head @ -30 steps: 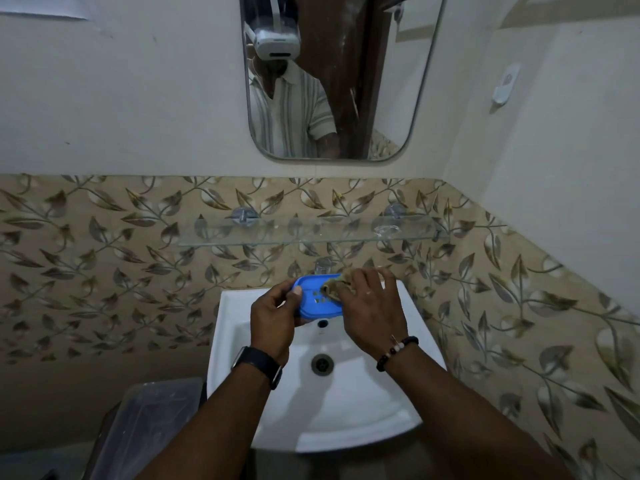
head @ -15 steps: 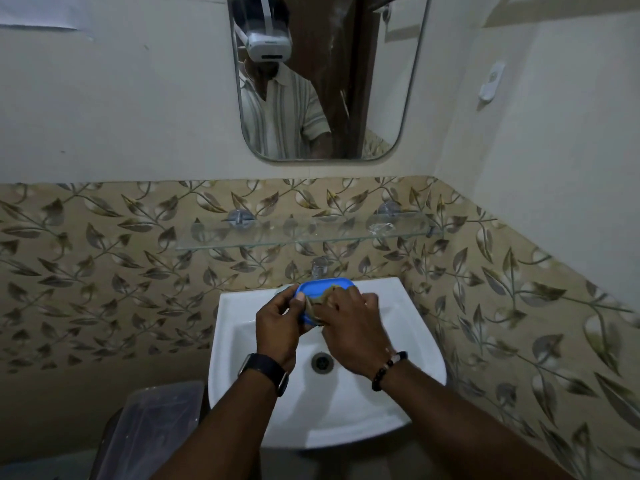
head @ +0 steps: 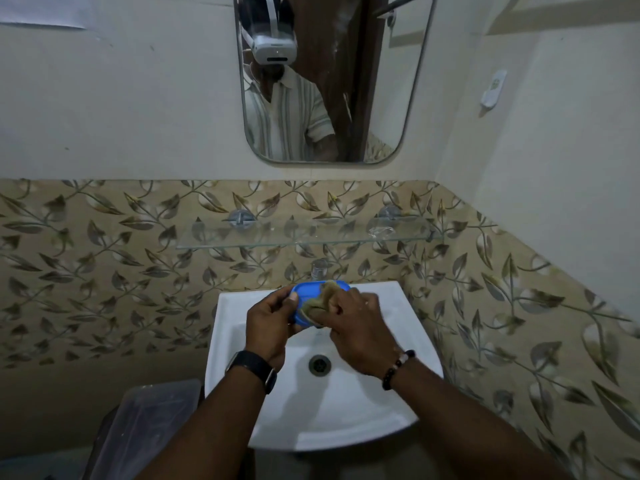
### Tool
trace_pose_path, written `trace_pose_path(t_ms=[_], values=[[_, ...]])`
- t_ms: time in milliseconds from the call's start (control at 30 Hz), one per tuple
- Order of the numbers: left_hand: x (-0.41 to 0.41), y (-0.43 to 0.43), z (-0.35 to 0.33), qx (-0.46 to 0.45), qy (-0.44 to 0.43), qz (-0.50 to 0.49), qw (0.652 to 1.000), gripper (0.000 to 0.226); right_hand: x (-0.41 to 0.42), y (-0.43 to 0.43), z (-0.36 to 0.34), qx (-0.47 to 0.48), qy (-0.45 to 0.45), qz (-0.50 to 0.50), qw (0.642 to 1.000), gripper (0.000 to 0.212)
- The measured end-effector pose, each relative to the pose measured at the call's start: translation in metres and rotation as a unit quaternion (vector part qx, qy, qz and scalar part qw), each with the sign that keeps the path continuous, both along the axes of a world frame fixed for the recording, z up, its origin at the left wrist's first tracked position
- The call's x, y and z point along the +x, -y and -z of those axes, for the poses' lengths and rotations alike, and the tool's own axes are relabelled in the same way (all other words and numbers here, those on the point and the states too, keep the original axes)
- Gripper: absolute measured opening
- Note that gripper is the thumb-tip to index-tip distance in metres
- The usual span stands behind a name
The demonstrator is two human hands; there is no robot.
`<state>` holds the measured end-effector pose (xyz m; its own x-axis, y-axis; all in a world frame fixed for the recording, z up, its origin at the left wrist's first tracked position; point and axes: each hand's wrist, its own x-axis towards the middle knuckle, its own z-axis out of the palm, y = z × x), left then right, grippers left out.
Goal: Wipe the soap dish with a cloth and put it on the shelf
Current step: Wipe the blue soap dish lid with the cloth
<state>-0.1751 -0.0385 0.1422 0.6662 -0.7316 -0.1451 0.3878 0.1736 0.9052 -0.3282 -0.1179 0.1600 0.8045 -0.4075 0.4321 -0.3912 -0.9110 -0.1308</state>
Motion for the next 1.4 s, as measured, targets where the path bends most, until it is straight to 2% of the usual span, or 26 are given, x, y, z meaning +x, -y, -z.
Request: trace_pose_path(t_ms=[133, 233, 333, 467, 567, 667, 733, 833, 933, 1000, 1067, 1167, 1267, 1400], values=[[0.003, -0.001, 0.001, 0.001, -0.019, -0.014, 1.0, 0.029, -0.016, 0.028, -0.009, -0.111, -0.017, 0.068, 0.991, 0.033], [-0.002, 0.002, 0.001, 0.002, -0.01, -0.004, 1.0, 0.026, -0.004, 0.008, 0.001, -0.09, 0.01, 0.094, 0.991, 0.02], [-0.011, 0.002, 0.004, 0.014, 0.005, 0.004, 1.0, 0.026, 0.013, -0.018, 0.01, -0.022, 0.023, 0.037, 0.999, 0.035], [-0.019, -0.005, 0.004, 0.022, 0.032, 0.041, 0.998, 0.024, 0.01, 0.004, 0.008, -0.133, -0.011, 0.051, 0.99, 0.03], [-0.015, -0.006, 0.0, 0.016, 0.026, 0.016, 0.999, 0.026, -0.002, 0.028, 0.007, -0.183, -0.014, 0.076, 0.98, 0.026], [-0.012, -0.003, 0.0, 0.02, 0.019, -0.01, 1.0, 0.031, -0.002, 0.027, 0.005, -0.149, -0.023, 0.09, 0.984, 0.023], [-0.011, -0.002, 0.002, 0.021, -0.002, -0.03, 0.999, 0.031, 0.003, 0.012, 0.008, -0.083, -0.002, 0.103, 0.991, 0.014], [-0.006, -0.005, 0.006, 0.031, -0.042, -0.036, 0.998, 0.028, 0.004, -0.007, 0.02, 0.022, 0.052, 0.06, 0.997, 0.021], [-0.003, -0.008, 0.006, 0.04, -0.094, 0.005, 0.995, 0.027, -0.008, 0.002, 0.032, 0.058, 0.096, -0.012, 0.994, 0.029], [-0.006, -0.01, 0.002, 0.055, -0.111, 0.036, 0.992, 0.023, -0.015, 0.011, 0.036, 0.069, 0.074, -0.056, 0.993, 0.029], [-0.009, -0.009, 0.001, 0.063, -0.127, 0.068, 0.988, 0.02, -0.018, 0.017, 0.036, 0.101, 0.06, -0.071, 0.99, 0.024], [-0.009, -0.01, -0.001, 0.058, -0.139, 0.121, 0.981, 0.024, -0.019, 0.028, 0.035, 0.162, 0.11, -0.062, 0.979, 0.023], [-0.012, -0.011, -0.005, 0.059, -0.126, 0.175, 0.975, 0.027, -0.02, 0.031, 0.04, 0.179, 0.149, -0.047, 0.971, 0.024], [-0.017, -0.014, -0.006, 0.122, 0.018, 0.251, 0.96, 0.023, -0.018, 0.029, 0.047, 0.15, 0.187, -0.043, 0.97, 0.023]])
